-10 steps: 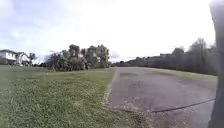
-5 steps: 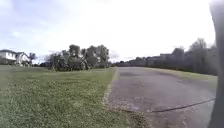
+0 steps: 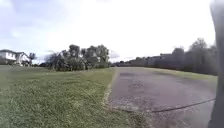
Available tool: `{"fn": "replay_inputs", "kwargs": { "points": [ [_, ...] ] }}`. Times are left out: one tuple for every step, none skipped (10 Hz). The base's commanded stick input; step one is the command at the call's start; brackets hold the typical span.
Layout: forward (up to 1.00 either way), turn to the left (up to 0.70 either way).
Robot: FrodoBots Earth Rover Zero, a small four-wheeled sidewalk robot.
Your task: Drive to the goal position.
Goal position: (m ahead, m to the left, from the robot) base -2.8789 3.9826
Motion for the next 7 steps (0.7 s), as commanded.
{"fn": "replay_inputs", "kwargs": {
  "points": [
    [0.00,0.00],
    [0.00,0.00],
    [0.00,0.00],
    [0.00,0.00],
    [0.00,0.00],
    [0.00,0.00],
    [0.00,0.00]
  ]
}}
